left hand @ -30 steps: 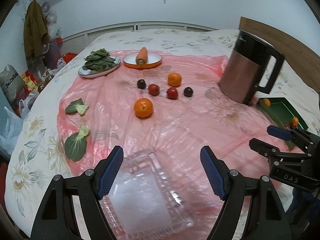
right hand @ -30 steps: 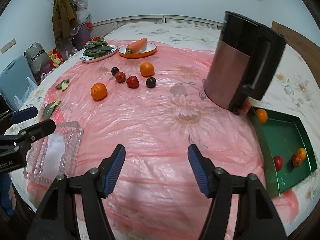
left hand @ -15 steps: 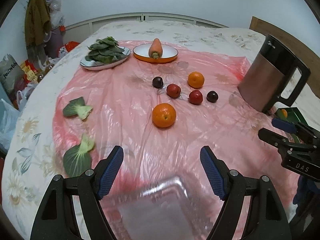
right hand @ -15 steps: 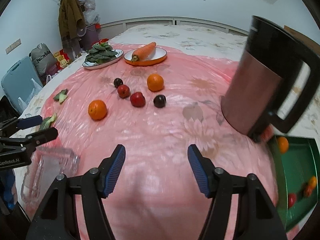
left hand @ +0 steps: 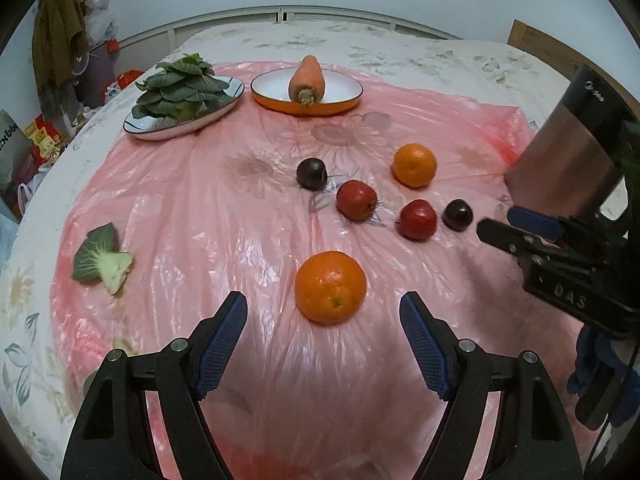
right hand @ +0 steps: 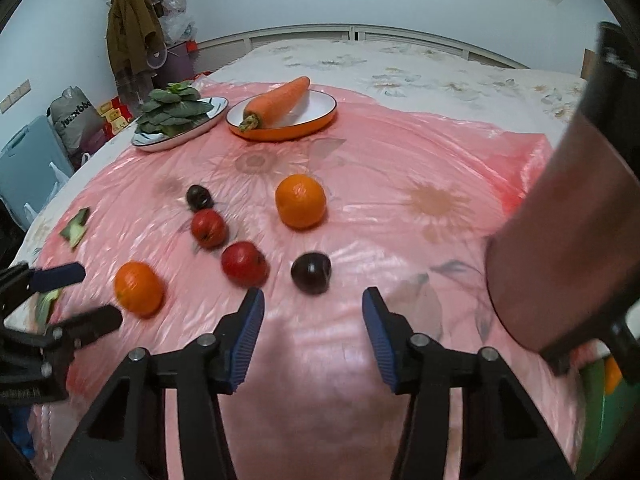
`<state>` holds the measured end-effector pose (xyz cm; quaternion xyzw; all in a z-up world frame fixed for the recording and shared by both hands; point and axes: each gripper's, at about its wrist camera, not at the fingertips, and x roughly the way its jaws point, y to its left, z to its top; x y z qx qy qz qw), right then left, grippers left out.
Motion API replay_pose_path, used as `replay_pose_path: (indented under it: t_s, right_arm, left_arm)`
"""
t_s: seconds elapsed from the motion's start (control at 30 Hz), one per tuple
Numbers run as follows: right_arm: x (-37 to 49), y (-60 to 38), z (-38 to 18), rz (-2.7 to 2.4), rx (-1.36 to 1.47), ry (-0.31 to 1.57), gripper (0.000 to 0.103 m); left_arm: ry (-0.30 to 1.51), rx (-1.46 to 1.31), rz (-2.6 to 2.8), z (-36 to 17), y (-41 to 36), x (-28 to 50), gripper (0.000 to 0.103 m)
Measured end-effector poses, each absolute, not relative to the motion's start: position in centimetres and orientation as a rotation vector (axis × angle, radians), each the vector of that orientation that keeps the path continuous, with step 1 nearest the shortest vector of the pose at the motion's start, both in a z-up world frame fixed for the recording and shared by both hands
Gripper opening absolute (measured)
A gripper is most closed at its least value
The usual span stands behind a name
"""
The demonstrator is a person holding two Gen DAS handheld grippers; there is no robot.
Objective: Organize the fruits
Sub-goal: 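Grasp an orange with the left tool while the right tool grasps a dark plum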
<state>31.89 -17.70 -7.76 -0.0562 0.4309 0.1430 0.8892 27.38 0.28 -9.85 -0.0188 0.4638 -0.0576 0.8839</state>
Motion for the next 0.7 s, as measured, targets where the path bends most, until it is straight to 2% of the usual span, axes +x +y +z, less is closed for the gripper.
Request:
replay_pose_path:
  t_s: [0.27,0.33,0.4,0.47,0.6,0.7]
  right_arm:
    - [34.8,-16.8,-9.8,0.283,-0.123,0.936,0.064]
    - [35.2,-16.7,-10.2,0.283,-0.126,0.945,0.057]
    - [35.5,-16.5,-10.5,0.282,-0.135,0.954,0.055]
    - [35.6,-16.3,-10.8,0.286,-0.143,0.959,0.048]
    - [35.6,-15.9,-11.1,0.296,-0.168,0.959,0.029]
    - [35.6,-16.1,-11.1,0.303,-0.157,0.954,0.022]
  left_arm:
    - [0.984,-0.031,-0.124,-10.9,-0.1,28.5,0.071]
    - [0.990,-0.030,-0.126,-11.2,-0.2,28.8,0.069]
    - [0.997,-0.023,-0.126,-11.5,-0.4,29.0,0.064]
    - [1.009,-0.026,-0.129,-11.9,-0.5,29.2,0.058]
    - [1.019,-0.027,-0.129,-12.5,-0.4,29.3,0.049]
    - [1.017,-0.047,-0.140,-12.5,0.0,29.1,0.043]
